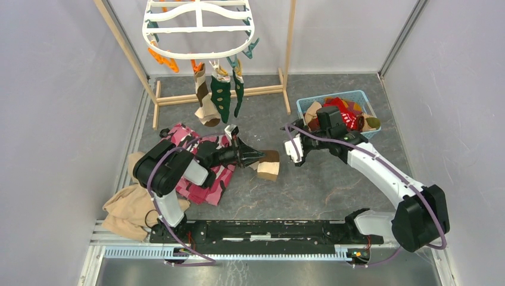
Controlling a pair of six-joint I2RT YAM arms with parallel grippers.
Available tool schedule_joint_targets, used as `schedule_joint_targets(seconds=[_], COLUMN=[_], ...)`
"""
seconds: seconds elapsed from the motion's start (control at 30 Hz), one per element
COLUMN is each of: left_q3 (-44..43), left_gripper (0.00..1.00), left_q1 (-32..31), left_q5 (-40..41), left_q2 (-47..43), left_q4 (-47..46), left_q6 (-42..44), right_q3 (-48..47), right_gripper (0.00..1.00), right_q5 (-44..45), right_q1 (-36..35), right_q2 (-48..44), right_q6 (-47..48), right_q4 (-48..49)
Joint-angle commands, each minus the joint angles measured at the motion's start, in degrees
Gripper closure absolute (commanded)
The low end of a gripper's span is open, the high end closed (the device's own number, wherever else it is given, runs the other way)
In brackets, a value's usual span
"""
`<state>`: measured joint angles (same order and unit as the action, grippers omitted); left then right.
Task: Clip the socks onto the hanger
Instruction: Pick up the sock from the bin.
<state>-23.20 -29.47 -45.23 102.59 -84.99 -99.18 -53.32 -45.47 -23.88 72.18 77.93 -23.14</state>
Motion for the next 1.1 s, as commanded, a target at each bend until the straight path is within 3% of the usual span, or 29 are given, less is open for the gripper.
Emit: schedule_joint_targets(seconds=[0.0, 0.4, 0.67, 0.83, 1.07], left_q3=[-2.2, -4.5, -4.8, -5.2, -5.2], left_gripper=[0.98, 0.98, 0.98, 0.98, 0.98], left_q1=[0.1, 0.1, 0.2, 0.2, 0.2], left_q5=[-2.9, -3.6, -3.5, -3.0, -2.3], left_q2=[-2.2, -3.6, -1.7, -1.2, -0.1], left_q4=[-14.6, -14.5, -14.5, -14.5, -14.5], left_q6=[-4.5, -6.6, -6.3, -6.3, -6.1], right_q3=[3.9, 3.8, -0.6, -0.9, -0.2], right_gripper=[0.1, 0.1, 0.1, 0.13, 0.35], right_q5=[4.0, -3.7, -12.3, -12.4, -14.5], right_q1=[-1.8, -5.9, -6.0, -6.0, -6.0], right_q2=[0.2, 0.0, -1.1, -1.1, -0.7], right_q6=[-3.2, -12.8, -19.2, -22.5, -23.5], right_q4=[8.2, 11.5, 7.9, 9.2, 9.5])
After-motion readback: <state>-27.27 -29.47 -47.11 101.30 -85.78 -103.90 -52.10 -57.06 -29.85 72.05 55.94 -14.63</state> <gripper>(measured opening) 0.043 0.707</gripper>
